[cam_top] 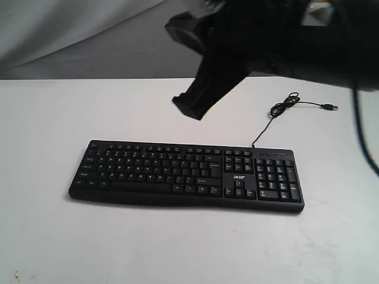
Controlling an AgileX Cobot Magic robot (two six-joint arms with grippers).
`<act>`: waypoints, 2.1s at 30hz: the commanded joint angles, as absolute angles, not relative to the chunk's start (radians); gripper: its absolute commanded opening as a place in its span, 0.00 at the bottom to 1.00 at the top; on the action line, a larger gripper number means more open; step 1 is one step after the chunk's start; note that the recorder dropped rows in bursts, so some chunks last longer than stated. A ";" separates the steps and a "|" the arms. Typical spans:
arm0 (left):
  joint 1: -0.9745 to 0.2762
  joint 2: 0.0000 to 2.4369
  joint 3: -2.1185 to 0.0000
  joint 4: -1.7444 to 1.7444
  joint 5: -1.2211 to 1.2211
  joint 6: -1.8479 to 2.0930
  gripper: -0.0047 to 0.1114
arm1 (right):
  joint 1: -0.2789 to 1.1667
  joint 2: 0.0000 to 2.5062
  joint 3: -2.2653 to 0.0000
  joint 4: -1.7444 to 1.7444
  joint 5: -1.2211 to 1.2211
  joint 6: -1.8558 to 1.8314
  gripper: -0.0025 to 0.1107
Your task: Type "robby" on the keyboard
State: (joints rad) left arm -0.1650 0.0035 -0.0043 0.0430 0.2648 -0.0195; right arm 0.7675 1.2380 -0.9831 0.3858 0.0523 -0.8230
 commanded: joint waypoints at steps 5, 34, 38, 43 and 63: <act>-0.171 0.000 0.000 0.048 0.259 -0.022 0.04 | 0.769 0.980 -0.807 0.699 -0.031 -0.780 0.02; -0.171 0.000 0.000 0.048 0.259 -0.022 0.04 | 0.409 0.626 -0.521 0.886 -0.047 -0.752 0.02; -0.171 0.000 0.000 0.048 0.259 -0.022 0.04 | 0.237 0.525 -0.385 0.896 -0.047 -0.752 0.02; -0.171 0.000 0.000 0.048 0.259 -0.022 0.04 | 0.108 0.375 -0.234 0.896 -0.050 -0.752 0.02; -0.171 0.000 0.000 0.048 0.259 -0.022 0.04 | 0.080 0.156 0.000 0.868 -0.147 -0.646 0.02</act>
State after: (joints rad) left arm -0.1650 0.0035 -0.0043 0.0430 0.2648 -0.0195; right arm 0.0878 0.1604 -0.0038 0.9519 -0.1380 -0.6981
